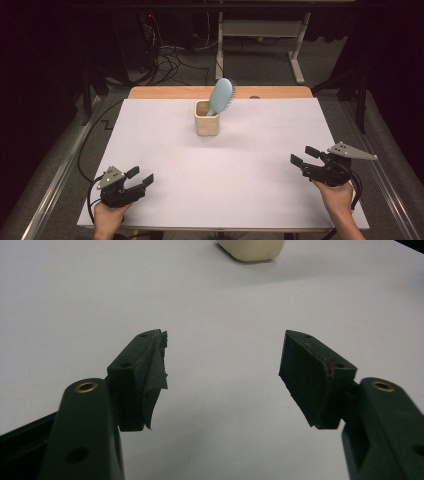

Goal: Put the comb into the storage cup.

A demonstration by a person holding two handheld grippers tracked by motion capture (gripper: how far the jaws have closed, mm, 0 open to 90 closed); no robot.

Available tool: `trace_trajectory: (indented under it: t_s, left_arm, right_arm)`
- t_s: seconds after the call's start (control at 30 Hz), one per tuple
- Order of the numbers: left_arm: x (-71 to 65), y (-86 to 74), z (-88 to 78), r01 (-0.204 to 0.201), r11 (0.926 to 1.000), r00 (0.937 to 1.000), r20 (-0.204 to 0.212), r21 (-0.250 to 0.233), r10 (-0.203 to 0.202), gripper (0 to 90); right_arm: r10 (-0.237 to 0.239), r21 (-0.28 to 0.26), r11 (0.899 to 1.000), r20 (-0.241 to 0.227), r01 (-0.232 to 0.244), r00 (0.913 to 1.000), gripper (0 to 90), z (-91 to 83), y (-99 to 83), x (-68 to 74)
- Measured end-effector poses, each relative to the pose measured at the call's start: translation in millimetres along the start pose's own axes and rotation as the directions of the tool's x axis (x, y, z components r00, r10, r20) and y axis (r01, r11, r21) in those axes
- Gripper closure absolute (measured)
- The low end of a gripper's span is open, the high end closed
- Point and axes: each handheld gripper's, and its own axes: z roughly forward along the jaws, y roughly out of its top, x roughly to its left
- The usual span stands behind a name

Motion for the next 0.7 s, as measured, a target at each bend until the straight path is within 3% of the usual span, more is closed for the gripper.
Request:
trace_trajectory:
  t_s: [0.7]
  left_arm:
    - [0.3,0.1,-0.4,0.001,1.0,1.0,-0.001,-0.002,-0.001,35.5]
  right_arm:
    - [0.002,-0.015,1.0,0.009,-0.002,1.0,30.5,-13.7,-13.4,1.2]
